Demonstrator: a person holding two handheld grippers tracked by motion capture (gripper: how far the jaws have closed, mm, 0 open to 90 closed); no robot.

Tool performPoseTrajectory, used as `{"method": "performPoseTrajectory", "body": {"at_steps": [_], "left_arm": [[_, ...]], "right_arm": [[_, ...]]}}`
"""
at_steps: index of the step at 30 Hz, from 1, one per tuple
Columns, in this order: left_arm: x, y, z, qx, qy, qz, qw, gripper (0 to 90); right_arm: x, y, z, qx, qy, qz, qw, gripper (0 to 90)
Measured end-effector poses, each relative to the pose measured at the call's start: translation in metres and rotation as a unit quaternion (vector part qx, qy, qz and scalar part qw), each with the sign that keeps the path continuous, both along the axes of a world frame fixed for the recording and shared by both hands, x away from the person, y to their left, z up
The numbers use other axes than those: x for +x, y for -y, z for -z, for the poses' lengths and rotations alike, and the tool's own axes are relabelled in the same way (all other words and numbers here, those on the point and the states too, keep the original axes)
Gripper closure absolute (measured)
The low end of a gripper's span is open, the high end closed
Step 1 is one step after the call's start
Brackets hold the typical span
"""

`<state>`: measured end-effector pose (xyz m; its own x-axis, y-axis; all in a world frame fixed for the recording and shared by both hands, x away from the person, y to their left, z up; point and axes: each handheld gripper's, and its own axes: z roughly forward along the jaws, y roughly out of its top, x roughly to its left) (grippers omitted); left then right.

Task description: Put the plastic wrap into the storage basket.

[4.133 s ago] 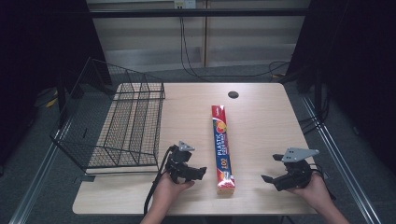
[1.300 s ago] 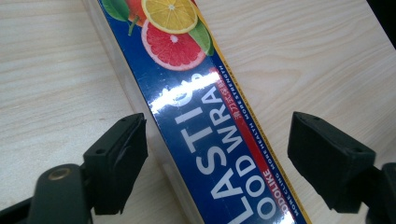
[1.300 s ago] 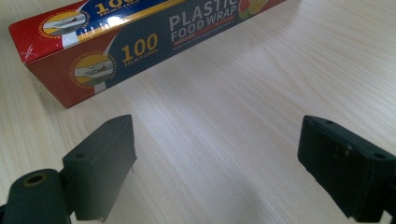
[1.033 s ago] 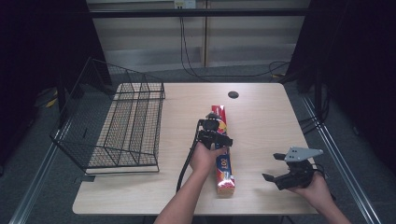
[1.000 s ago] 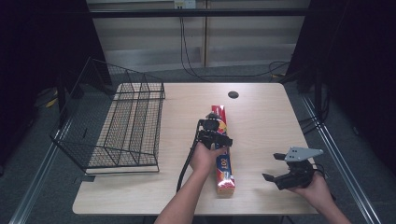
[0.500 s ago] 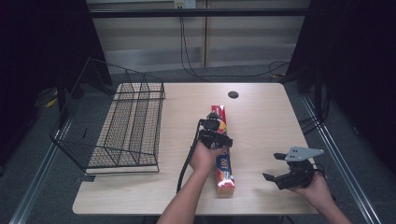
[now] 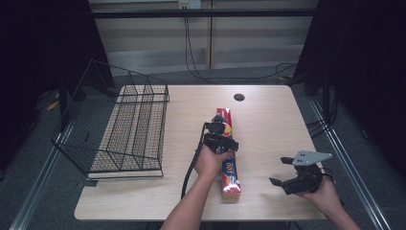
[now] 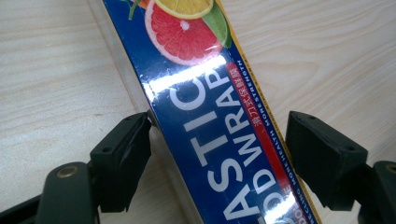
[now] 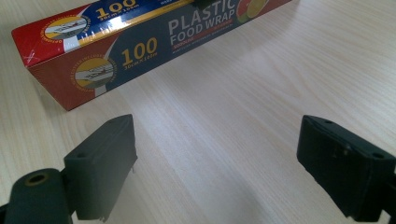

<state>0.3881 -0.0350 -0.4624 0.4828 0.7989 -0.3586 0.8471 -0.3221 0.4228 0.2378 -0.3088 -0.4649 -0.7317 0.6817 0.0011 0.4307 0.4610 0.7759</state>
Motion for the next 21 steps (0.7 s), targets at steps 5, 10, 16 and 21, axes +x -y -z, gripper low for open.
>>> {"method": "performPoseTrajectory", "body": {"at_steps": [5, 10, 16, 21], "left_arm": [[-0.002, 0.003, -0.001, 0.007, -0.006, -0.014, 0.9999, 24.3], [-0.001, 0.004, -0.003, 0.013, -0.019, -0.021, 0.9995, 27.1], [0.000, 0.004, -0.007, 0.025, -0.034, -0.025, 0.9988, 30.8], [-0.001, -0.001, -0.010, 0.037, -0.041, -0.020, 0.9983, 35.9]], "right_arm": [[0.000, 0.000, 0.000, 0.000, 0.001, 0.000, 1.0000, 11.9], [0.000, 0.001, 0.000, 0.002, 0.001, 0.000, 1.0000, 11.9], [0.000, 0.001, -0.001, 0.001, 0.003, 0.003, 1.0000, 11.9], [0.000, 0.000, 0.000, 0.001, 0.002, 0.001, 1.0000, 11.9]]}}
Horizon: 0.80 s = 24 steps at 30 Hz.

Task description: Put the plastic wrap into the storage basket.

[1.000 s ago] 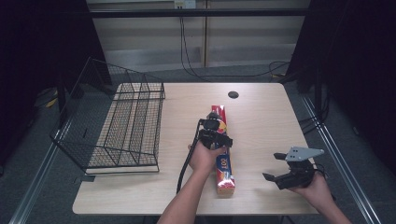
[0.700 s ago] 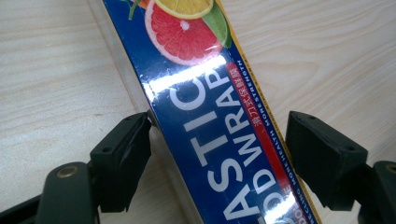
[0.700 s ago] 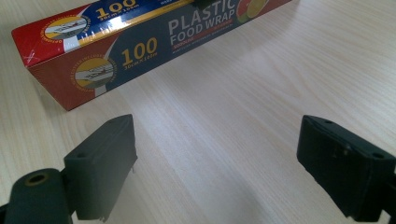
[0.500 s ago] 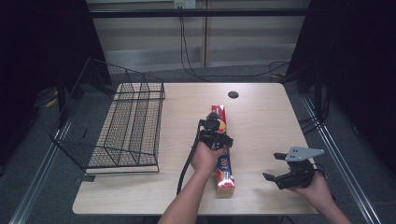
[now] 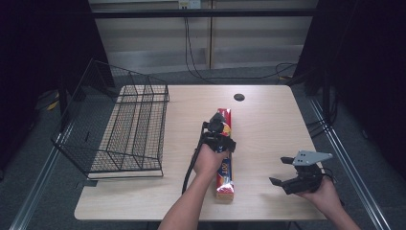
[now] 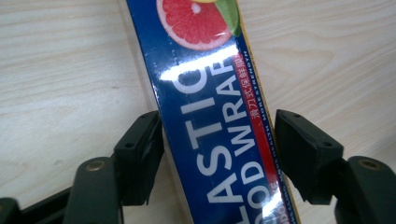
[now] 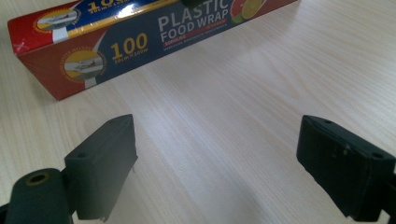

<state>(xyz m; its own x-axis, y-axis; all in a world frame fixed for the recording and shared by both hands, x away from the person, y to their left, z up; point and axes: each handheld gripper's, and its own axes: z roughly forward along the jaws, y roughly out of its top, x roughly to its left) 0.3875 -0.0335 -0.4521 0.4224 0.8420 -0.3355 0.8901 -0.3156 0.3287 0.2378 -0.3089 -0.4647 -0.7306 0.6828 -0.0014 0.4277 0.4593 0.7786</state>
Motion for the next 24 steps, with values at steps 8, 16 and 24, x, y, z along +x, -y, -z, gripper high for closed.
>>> {"method": "performPoseTrajectory", "body": {"at_steps": [8, 16, 24], "left_arm": [[0.000, -0.004, -0.003, 0.017, 0.009, -0.003, 0.9998, 37.4], [0.006, 0.001, 0.001, 0.015, 0.009, -0.012, 0.9998, 34.1], [0.013, 0.012, 0.004, 0.043, 0.008, -0.010, 0.9990, 34.4]], "right_arm": [[0.000, -0.001, 0.000, 0.001, 0.000, -0.001, 1.0000, 11.9], [0.000, -0.003, 0.000, -0.002, 0.001, -0.007, 1.0000, 11.9], [0.000, -0.001, -0.001, -0.001, 0.002, -0.005, 1.0000, 11.9]]}}
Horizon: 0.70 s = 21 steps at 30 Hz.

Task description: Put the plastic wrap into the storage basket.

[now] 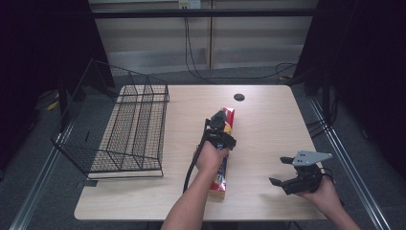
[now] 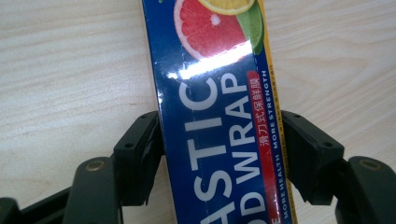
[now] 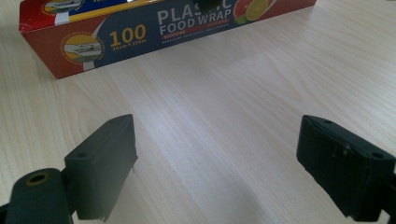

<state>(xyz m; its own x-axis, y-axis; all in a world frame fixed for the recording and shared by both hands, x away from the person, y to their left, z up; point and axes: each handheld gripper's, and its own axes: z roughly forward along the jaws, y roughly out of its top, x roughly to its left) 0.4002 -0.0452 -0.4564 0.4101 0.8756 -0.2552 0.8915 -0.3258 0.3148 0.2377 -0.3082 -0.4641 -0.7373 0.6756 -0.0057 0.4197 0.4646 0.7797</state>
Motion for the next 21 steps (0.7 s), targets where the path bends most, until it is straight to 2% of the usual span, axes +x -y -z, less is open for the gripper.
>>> {"method": "performPoseTrajectory", "body": {"at_steps": [4, 8, 9, 10, 12, 14, 15, 16, 17, 20, 21], "left_arm": [[0.001, 0.002, -0.001, 0.010, -0.004, -0.001, 0.9999, 36.5], [0.003, 0.000, -0.008, 0.019, -0.004, -0.002, 0.9998, 44.6], [0.003, 0.001, -0.010, 0.044, -0.011, 0.022, 0.9987, 44.8], [0.003, 0.000, -0.013, 0.046, -0.010, 0.026, 0.9986, 44.9], [0.003, -0.005, -0.017, 0.022, -0.012, 0.021, 0.9995, 44.9], [0.003, -0.007, -0.021, 0.019, -0.014, 0.022, 0.9995, 44.9], [0.003, -0.009, -0.028, 0.025, -0.007, 0.022, 0.9994, 44.9], [0.003, -0.009, -0.028, 0.025, -0.007, 0.022, 0.9994, 44.9], [0.006, -0.015, -0.037, 0.029, -0.013, 0.029, 0.9991, 44.9], [0.007, -0.022, -0.045, 0.024, -0.020, 0.024, 0.9992, 44.8], [0.007, -0.025, -0.050, 0.031, -0.020, 0.023, 0.9990, 44.8]], "right_arm": [[0.000, 0.000, 0.000, 0.000, 0.000, -0.002, 1.0000, 11.9], [0.000, 0.001, -0.001, 0.004, 0.003, -0.001, 1.0000, 11.9], [0.000, 0.001, -0.001, 0.003, 0.003, -0.001, 1.0000, 11.9], [0.000, 0.001, -0.001, 0.003, 0.003, -0.001, 1.0000, 11.8], [0.000, 0.001, -0.001, 0.001, 0.003, 0.000, 1.0000, 11.8], [0.000, 0.001, -0.001, 0.001, 0.004, -0.001, 1.0000, 11.8], [0.000, 0.002, 0.000, 0.002, 0.005, 0.000, 1.0000, 11.6], [0.000, 0.002, 0.000, 0.002, 0.005, 0.000, 1.0000, 11.6], [0.000, 0.002, -0.001, 0.002, 0.005, 0.003, 1.0000, 11.5], [0.000, 0.002, -0.001, 0.004, 0.004, 0.005, 1.0000, 11.4], [0.000, 0.003, -0.001, 0.003, 0.004, 0.003, 1.0000, 11.3]]}}
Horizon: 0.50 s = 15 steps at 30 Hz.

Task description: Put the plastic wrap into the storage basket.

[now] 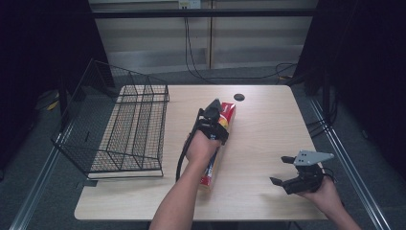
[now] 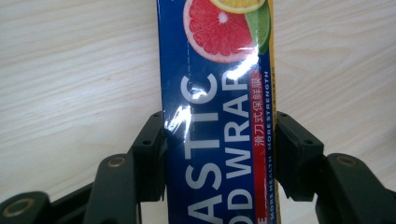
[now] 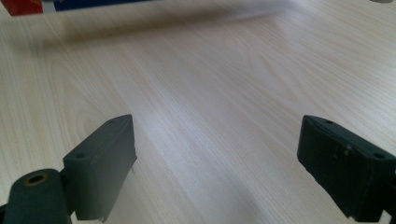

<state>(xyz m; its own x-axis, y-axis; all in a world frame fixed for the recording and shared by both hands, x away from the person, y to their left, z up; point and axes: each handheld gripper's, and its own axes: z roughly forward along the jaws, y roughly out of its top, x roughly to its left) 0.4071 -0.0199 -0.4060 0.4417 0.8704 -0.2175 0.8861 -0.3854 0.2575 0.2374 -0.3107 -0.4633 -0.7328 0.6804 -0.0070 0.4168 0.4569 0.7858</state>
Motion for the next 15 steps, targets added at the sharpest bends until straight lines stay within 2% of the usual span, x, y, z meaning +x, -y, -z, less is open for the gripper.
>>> {"method": "performPoseTrajectory", "body": {"at_steps": [1, 3, 7, 8, 10, 15], "left_arm": [[0.000, -0.005, -0.006, 0.006, 0.002, -0.001, 1.0000, 44.9], [0.001, -0.008, -0.010, 0.010, 0.004, 0.000, 0.9999, 44.8], [0.001, -0.018, -0.024, 0.003, 0.003, -0.012, 0.9999, 44.8], [0.002, -0.023, -0.030, 0.003, 0.004, -0.007, 1.0000, 44.8], [0.002, -0.029, -0.036, -0.002, 0.004, -0.014, 0.9999, 44.8], [0.004, -0.038, -0.046, 0.002, 0.004, -0.020, 0.9998, 44.7]], "right_arm": [[0.000, 0.000, 0.000, 0.001, 0.001, 0.000, 1.0000, 11.2], [0.001, 0.000, 0.000, 0.001, 0.000, 0.000, 1.0000, 11.2], [0.001, 0.000, 0.000, 0.003, 0.000, 0.002, 1.0000, 11.2], [0.000, 0.000, 0.000, 0.004, 0.004, 0.004, 1.0000, 11.2], [0.000, 0.000, 0.000, 0.005, 0.005, 0.004, 1.0000, 11.0], [0.001, -0.002, 0.000, 0.004, 0.004, 0.001, 1.0000, 9.9]]}}
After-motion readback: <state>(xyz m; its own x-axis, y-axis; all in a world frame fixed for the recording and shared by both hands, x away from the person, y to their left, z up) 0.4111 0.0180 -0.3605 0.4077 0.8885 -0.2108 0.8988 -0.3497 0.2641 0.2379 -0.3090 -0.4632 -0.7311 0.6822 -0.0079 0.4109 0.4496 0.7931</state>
